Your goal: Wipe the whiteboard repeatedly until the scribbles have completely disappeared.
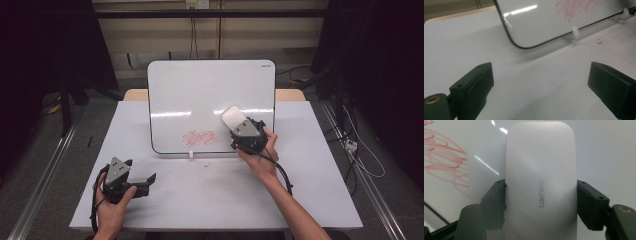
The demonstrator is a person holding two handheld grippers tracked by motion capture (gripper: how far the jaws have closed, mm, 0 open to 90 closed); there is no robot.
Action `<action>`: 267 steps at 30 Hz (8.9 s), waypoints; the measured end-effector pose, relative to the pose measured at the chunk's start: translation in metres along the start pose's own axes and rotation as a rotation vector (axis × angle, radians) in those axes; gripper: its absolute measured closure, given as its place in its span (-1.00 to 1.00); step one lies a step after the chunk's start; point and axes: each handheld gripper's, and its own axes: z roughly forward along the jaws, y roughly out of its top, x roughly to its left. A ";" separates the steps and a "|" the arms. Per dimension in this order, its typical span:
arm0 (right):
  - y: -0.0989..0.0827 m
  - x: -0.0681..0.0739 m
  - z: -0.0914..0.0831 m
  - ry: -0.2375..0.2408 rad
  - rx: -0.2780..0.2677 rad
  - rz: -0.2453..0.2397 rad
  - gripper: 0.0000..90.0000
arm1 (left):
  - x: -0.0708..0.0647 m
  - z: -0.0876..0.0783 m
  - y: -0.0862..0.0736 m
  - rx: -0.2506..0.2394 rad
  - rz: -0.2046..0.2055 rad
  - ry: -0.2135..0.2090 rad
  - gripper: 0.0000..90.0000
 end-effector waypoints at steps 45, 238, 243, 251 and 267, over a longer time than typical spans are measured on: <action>0.018 0.044 0.008 -0.010 -0.010 -0.063 -0.30 | 0.003 -0.004 -0.002 0.000 -0.005 0.010 -0.86; 0.058 0.126 0.028 0.018 -0.079 -0.171 -0.30 | 0.008 -0.008 -0.004 -0.009 -0.017 0.023 -0.86; 0.058 0.095 0.027 -0.020 -0.066 -0.058 -0.30 | 0.007 -0.007 -0.003 -0.011 -0.019 0.020 -0.86; 0.071 0.106 0.032 -0.051 -0.082 -0.048 -0.30 | 0.008 -0.007 -0.003 -0.012 -0.019 0.022 -0.86; 0.083 0.172 0.039 0.026 -0.098 -0.184 -0.30 | 0.004 -0.006 -0.002 -0.012 -0.004 0.011 -0.86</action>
